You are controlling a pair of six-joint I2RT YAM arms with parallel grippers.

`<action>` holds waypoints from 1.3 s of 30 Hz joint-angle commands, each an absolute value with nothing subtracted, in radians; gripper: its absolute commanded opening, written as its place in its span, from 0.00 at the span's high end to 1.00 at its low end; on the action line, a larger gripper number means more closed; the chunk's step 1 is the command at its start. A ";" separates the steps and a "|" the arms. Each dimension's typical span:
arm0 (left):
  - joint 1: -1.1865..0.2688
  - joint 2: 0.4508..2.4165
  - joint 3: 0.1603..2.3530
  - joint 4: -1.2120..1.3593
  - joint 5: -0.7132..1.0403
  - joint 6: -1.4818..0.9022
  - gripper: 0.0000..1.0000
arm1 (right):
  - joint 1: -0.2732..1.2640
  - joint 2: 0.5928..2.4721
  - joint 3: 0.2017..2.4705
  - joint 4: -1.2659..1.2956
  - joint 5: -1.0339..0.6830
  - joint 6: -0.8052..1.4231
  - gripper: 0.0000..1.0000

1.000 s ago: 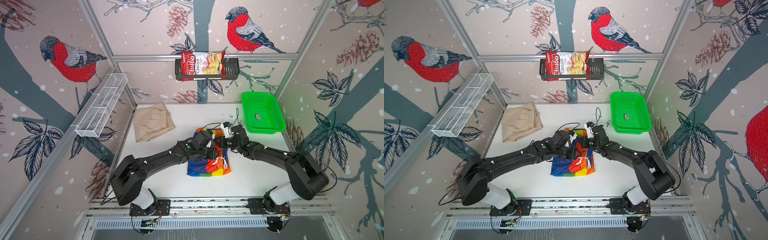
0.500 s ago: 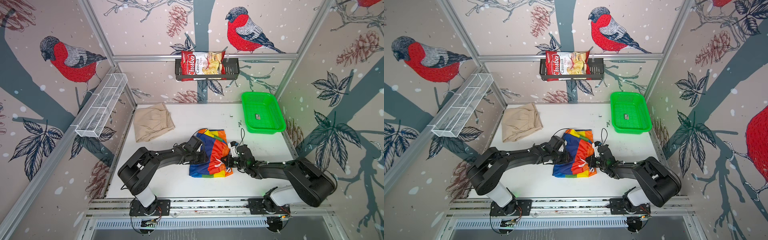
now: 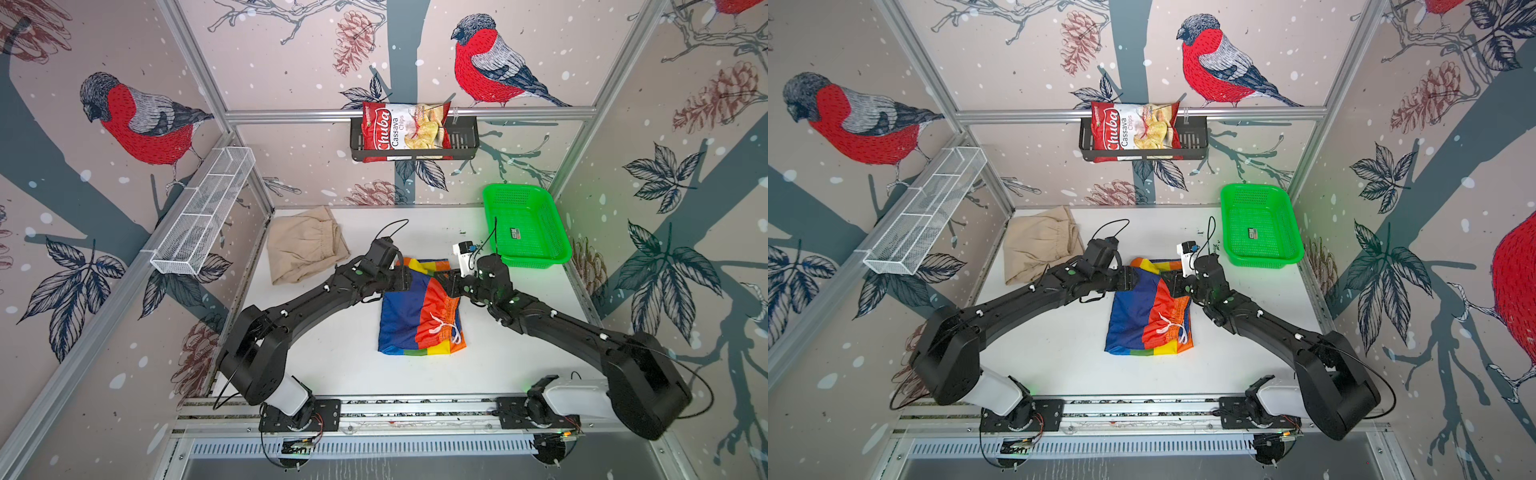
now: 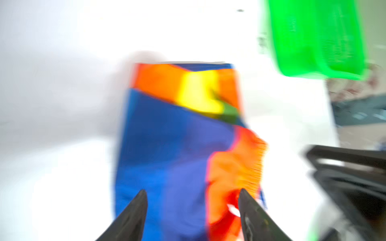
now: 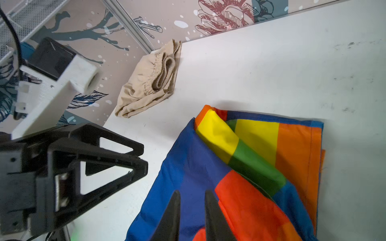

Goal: Fold and stack the shorts
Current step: 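Lift the rainbow shorts with the left gripper while the right gripper releases and withdraws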

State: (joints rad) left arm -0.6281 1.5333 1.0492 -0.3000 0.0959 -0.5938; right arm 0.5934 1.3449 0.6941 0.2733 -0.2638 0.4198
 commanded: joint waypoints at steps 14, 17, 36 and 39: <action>-0.568 1.483 0.717 -0.099 0.406 -0.652 0.27 | 0.602 2.003 1.137 0.323 -0.551 0.463 0.83; -0.567 1.504 0.664 -0.069 0.441 -0.664 0.28 | 0.595 2.091 1.219 0.293 -0.553 0.458 0.83; -0.568 1.604 0.651 -0.039 0.430 -0.642 0.53 | 0.637 1.987 1.206 0.190 -0.433 0.371 0.82; -0.568 1.634 0.677 -0.042 0.409 -0.642 0.79 | 0.635 1.881 1.146 0.191 -0.411 0.368 0.82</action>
